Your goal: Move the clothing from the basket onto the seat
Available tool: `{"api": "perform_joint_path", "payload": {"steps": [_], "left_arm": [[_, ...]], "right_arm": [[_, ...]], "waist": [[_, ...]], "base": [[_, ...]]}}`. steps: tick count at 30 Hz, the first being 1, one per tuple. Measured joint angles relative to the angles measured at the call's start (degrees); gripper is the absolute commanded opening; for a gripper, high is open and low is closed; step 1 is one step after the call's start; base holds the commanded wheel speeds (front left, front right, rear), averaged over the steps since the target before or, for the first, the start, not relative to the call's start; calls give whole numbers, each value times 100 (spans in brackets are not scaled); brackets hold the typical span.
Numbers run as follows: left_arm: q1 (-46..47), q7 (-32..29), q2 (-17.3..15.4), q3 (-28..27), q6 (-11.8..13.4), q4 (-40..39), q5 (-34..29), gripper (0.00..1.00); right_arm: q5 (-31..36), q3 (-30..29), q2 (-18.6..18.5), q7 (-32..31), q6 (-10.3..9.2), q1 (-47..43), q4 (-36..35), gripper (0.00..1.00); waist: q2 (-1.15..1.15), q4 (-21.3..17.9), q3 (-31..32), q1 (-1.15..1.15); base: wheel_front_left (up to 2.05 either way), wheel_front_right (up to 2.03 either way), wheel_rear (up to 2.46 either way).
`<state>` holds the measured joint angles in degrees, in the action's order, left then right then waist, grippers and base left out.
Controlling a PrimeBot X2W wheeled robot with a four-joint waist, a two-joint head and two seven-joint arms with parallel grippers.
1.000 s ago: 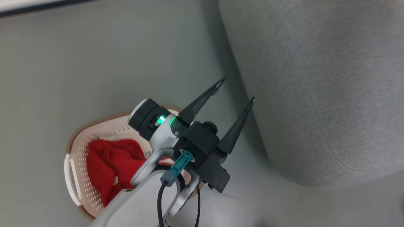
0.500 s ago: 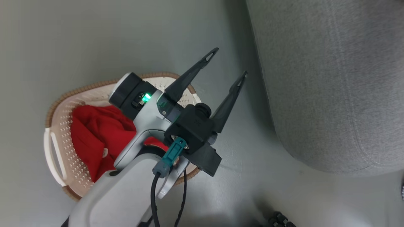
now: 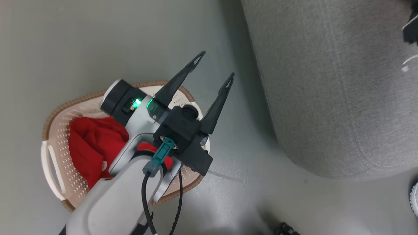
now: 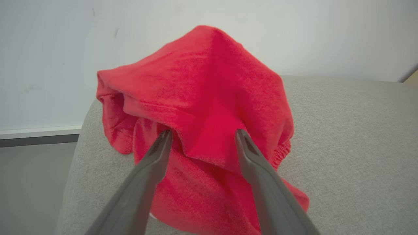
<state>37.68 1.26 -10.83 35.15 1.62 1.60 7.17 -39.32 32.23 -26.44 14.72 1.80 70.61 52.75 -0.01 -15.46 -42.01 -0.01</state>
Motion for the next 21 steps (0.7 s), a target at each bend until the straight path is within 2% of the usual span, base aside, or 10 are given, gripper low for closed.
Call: {"api": "perform_joint_path", "payload": {"steps": [8,15,21], "left_arm": [[-350,377,62,-154,100,403,270,100],[-681,773,100,-535,264,764,493,100],[-1194,1053,29,-927,365,998,746,100]], "right_arm": [[211,-44,110,0,22,-588,-431,100],[300,-144,330,0,11,-1239,-998,100],[420,-197,543,0,-137,-1890,-1614,100]], "waist": [[0,76,561,0],[1,264,1099,0],[1,499,1573,-1]], "base": [[0,0,0],[0,0,0],[0,0,0]]}}
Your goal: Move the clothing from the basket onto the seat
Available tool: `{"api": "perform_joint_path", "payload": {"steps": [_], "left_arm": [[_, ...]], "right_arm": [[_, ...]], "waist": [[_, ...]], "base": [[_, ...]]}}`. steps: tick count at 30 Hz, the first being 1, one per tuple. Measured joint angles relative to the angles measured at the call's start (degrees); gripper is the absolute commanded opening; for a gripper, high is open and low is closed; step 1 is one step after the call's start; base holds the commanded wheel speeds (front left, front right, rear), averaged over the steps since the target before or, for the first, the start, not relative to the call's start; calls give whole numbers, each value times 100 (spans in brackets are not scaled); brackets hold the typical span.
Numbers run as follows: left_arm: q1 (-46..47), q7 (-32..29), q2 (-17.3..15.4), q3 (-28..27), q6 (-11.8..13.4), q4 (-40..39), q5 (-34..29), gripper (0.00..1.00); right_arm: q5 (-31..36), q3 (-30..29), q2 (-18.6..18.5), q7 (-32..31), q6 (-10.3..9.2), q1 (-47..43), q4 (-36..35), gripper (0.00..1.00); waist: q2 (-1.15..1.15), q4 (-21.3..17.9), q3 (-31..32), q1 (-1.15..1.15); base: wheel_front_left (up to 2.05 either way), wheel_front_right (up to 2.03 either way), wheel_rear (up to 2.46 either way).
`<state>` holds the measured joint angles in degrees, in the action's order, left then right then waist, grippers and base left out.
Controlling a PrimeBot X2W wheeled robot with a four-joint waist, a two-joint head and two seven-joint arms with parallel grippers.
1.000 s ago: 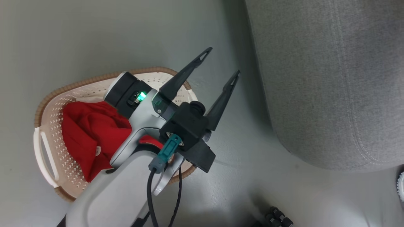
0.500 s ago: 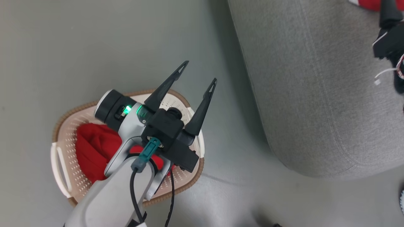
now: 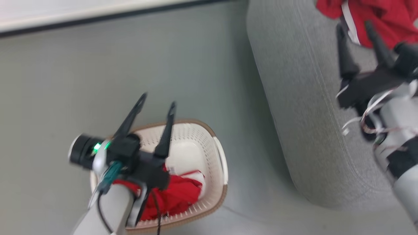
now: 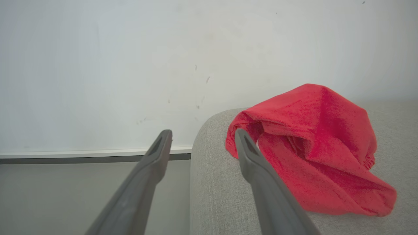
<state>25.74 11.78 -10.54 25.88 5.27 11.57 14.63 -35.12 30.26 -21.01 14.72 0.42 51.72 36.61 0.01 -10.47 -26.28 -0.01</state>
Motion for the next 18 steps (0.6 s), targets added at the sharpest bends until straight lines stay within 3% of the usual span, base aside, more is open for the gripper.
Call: {"api": "perform_joint_path", "payload": {"steps": [10,18], "left_arm": [[-1008,197,-123,-687,129,253,349,100],[-1920,222,-205,-1131,136,298,487,100]], "right_arm": [[202,-212,213,0,-452,-1567,-896,100],[397,-332,367,-1,-654,-2736,-1456,100]], "waist": [[0,403,923,0],[1,612,1622,0]], "base": [[0,0,0],[0,0,0]]}}
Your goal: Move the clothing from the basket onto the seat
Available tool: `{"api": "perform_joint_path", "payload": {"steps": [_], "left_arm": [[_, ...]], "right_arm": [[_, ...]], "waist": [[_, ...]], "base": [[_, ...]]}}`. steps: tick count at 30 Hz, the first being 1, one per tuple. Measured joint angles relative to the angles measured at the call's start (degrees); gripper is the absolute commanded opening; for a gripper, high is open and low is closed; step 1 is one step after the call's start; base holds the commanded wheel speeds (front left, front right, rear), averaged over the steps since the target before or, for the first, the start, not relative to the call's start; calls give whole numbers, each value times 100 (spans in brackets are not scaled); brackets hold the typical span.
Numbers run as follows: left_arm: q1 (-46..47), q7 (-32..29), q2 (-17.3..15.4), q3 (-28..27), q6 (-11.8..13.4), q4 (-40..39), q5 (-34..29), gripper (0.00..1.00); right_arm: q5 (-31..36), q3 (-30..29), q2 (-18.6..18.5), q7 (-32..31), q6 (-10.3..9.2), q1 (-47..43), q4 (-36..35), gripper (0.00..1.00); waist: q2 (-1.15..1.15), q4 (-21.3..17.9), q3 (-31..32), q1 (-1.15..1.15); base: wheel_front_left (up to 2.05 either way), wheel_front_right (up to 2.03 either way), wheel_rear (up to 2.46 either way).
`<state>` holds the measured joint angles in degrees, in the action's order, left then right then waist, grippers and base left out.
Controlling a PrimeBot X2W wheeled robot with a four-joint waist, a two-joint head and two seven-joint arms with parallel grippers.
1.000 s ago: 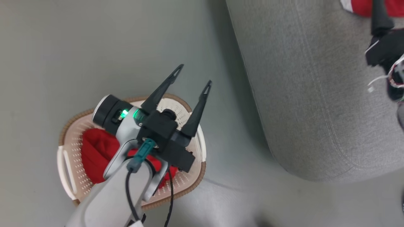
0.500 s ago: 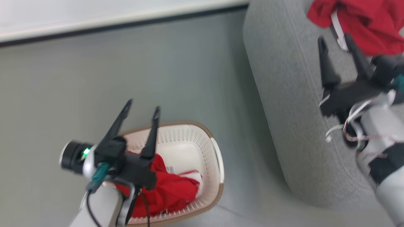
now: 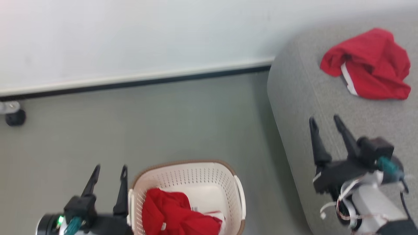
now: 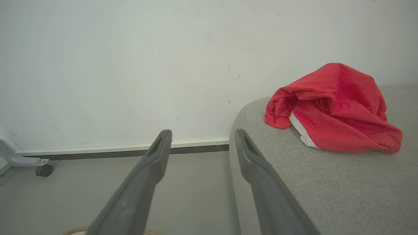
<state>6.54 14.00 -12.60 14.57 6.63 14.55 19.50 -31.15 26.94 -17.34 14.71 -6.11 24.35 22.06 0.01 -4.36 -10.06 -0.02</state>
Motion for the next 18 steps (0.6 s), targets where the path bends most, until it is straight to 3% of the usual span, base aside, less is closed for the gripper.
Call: {"api": "perform_joint_path", "payload": {"steps": [10,18], "left_arm": [[-899,29,-48,-292,43,-121,63,100],[-1348,30,-118,-458,43,-379,71,100]], "right_arm": [[261,-198,22,0,-89,-1328,-673,100],[421,-310,12,0,-96,-1834,-1114,100]], "waist": [[0,171,852,0],[0,302,1218,0]], "base": [[0,0,0],[0,0,0]]}}
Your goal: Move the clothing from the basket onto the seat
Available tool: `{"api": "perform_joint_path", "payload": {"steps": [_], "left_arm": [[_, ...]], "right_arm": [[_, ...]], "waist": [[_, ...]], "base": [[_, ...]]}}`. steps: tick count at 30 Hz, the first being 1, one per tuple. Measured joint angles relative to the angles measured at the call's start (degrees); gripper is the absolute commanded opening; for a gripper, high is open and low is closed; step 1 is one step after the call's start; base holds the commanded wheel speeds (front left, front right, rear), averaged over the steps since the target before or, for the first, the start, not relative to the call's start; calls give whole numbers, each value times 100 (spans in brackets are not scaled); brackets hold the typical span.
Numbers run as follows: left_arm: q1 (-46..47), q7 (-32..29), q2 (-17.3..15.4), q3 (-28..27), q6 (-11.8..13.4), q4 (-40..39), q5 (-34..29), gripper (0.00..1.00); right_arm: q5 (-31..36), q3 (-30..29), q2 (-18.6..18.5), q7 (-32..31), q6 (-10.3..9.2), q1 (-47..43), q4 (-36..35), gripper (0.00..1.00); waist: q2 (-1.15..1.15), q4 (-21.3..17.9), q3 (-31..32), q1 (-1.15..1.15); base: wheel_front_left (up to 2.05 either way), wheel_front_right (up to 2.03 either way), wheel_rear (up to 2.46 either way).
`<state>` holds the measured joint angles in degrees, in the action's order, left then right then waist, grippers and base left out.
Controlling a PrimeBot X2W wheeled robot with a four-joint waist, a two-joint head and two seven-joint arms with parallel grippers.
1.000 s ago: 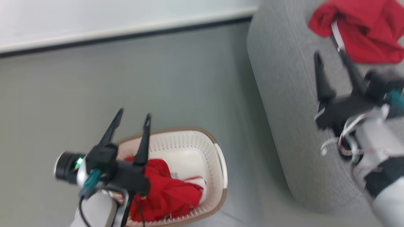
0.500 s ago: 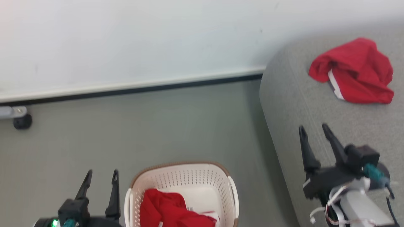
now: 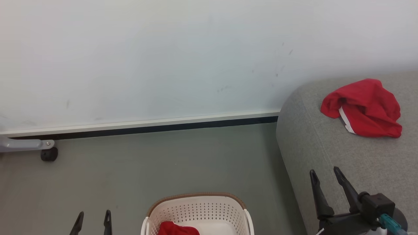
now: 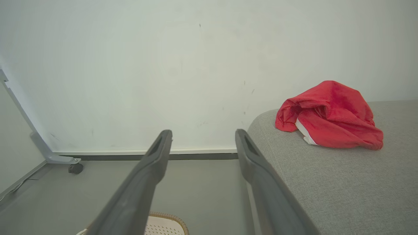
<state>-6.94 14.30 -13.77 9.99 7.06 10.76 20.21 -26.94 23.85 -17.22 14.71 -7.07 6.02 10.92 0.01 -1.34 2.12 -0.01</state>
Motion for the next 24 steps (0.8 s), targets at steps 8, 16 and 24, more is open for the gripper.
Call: {"api": "perform_joint_path", "payload": {"steps": [8,16,24], "left_arm": [[-199,0,-9,-85,0,-218,0,100],[-300,0,-7,-125,1,-399,-8,100],[8,-120,29,192,-60,-326,-66,100]], "right_arm": [[186,-207,65,0,-7,-349,-327,100],[283,-421,107,0,-7,-497,-530,100],[491,-647,110,0,-7,-543,-798,100]], "waist": [[-1,96,88,1],[-1,98,47,1],[-1,80,-263,1]], "base": [[0,0,0],[0,0,0],[0,0,0]]}}
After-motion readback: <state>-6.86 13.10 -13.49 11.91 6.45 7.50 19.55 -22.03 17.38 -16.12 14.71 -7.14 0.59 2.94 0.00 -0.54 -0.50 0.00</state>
